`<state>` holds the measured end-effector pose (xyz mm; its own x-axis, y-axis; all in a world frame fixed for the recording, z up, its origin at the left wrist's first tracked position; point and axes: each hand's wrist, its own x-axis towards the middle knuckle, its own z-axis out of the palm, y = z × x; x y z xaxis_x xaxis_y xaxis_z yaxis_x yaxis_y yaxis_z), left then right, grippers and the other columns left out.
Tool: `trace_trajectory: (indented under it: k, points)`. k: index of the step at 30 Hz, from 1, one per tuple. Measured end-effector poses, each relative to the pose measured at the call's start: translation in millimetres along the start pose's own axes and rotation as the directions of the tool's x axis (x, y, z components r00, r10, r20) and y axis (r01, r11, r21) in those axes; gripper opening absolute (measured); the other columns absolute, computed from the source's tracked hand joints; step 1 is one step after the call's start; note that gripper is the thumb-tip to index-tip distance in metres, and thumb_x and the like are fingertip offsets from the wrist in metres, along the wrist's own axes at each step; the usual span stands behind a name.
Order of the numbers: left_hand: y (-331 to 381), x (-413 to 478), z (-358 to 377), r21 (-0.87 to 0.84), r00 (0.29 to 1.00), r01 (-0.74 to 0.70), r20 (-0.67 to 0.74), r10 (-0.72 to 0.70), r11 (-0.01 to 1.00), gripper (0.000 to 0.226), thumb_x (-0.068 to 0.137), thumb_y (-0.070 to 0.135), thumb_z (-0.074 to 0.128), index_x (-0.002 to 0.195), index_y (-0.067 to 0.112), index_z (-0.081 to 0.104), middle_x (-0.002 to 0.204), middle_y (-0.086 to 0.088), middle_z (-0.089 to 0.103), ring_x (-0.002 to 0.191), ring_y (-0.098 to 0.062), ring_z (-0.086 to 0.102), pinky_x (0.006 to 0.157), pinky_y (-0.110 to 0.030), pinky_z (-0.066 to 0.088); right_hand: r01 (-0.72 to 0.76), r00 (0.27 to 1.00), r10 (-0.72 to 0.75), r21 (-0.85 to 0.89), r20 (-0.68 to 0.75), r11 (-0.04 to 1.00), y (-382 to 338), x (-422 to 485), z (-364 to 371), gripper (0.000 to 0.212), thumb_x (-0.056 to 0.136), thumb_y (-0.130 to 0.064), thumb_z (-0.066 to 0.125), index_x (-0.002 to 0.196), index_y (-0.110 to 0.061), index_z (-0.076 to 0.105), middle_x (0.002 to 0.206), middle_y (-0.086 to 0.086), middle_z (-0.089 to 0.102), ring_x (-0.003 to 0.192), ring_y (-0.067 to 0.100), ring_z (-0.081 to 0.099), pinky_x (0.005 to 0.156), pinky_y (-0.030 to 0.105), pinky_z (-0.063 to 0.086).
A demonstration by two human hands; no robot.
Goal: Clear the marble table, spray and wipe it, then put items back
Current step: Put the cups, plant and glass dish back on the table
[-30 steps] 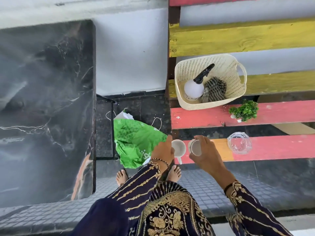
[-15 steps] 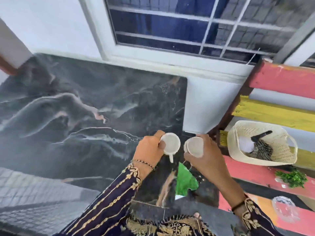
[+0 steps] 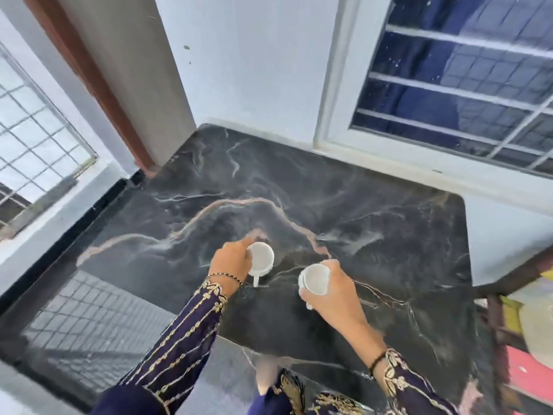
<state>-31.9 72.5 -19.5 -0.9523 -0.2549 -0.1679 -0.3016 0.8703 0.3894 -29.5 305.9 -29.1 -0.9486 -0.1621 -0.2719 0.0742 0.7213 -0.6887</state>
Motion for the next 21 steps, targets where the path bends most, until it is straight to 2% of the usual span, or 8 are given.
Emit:
trace_trajectory:
  k: [4,9,14,17,19,20,21]
  points:
    - [-44.5,24.9,-18.0,0.014,0.997,0.060,0.038,-0.060,0.998,0.034,0.090,0.013,0.047,0.120,0.023,0.058,0.110,-0.017,0.068,0.101,-0.041,0.062,0.082,-0.043,0.050,0.009,1.000,-0.009,-0.021,0.026,1.000,-34.4,27.9,32.6,0.064,0.071,-0.030,0.084,0.123,-0.013,0.050,0.115,0.001,0.056,0.108,0.026,0.057,0.084,0.033,0.047]
    - [-71.0,44.4,-27.2,0.018,0.996,0.048,0.080,-0.049,0.999,0.033,0.089,0.012,0.047,0.118,0.021,0.059,0.112,-0.016,0.069,0.103,-0.037,0.062,0.083,-0.043,0.052,0.015,0.999,-0.010,-0.110,0.045,0.994,-55.2,51.1,51.7,0.066,0.071,-0.030,0.082,0.123,-0.010,0.047,0.122,0.011,0.059,0.112,0.033,0.057,0.091,0.039,0.048]
    - [-78.7,55.2,-33.1,0.045,0.994,0.015,0.107,-0.020,0.999,0.032,0.090,0.014,0.048,0.118,0.021,0.060,0.111,-0.016,0.069,0.103,-0.038,0.062,0.085,-0.044,0.052,-0.011,0.998,0.020,-0.149,0.056,0.989,-61.6,56.4,56.6,0.069,0.073,-0.035,0.080,0.127,-0.011,0.045,0.126,0.011,0.058,0.115,0.034,0.056,0.089,0.039,0.048]
    - [-71.7,57.5,-36.8,0.197,0.994,-0.002,0.112,-0.020,0.980,0.028,0.093,0.021,0.045,0.119,0.017,0.056,0.111,-0.017,0.067,0.102,-0.039,0.063,0.081,-0.041,0.051,-0.020,0.996,0.038,-0.212,0.082,0.977,-64.3,56.1,52.2,0.071,0.076,-0.046,0.076,0.131,-0.017,0.041,0.130,0.007,0.056,0.120,0.031,0.055,0.090,0.042,0.051]
    - [-60.4,55.7,-42.4,0.341,1.000,-0.015,0.028,0.006,0.940,0.025,0.094,0.026,0.045,0.112,0.011,0.055,0.105,-0.014,0.067,0.097,-0.038,0.065,0.073,-0.038,0.050,-0.024,0.993,0.052,-0.256,0.103,0.966,-65.6,55.0,46.7,0.079,0.077,-0.055,0.075,0.137,-0.020,0.038,0.136,0.003,0.053,0.125,0.028,0.052,0.091,0.044,0.052]
    - [-53.0,53.9,-46.9,0.386,0.999,-0.016,-0.029,0.030,0.922,0.023,0.092,0.029,0.052,0.103,0.010,0.057,0.095,-0.012,0.069,0.088,-0.036,0.068,0.066,-0.036,0.051,-0.023,0.993,0.054,-0.267,0.106,0.963,-66.2,54.3,43.5,0.084,0.076,-0.059,0.074,0.140,-0.021,0.036,0.139,0.001,0.052,0.128,0.027,0.050,0.092,0.044,0.051]
    - [-44.6,52.0,-52.7,0.428,0.998,-0.031,-0.029,0.048,0.903,0.021,0.084,0.031,0.063,0.090,0.011,0.060,0.079,-0.009,0.070,0.072,-0.034,0.070,0.056,-0.033,0.051,-0.022,0.993,0.053,-0.273,0.104,0.962,-66.7,53.8,40.0,0.086,0.076,-0.062,0.074,0.142,-0.022,0.036,0.141,0.000,0.050,0.130,0.025,0.048,0.092,0.044,0.050]
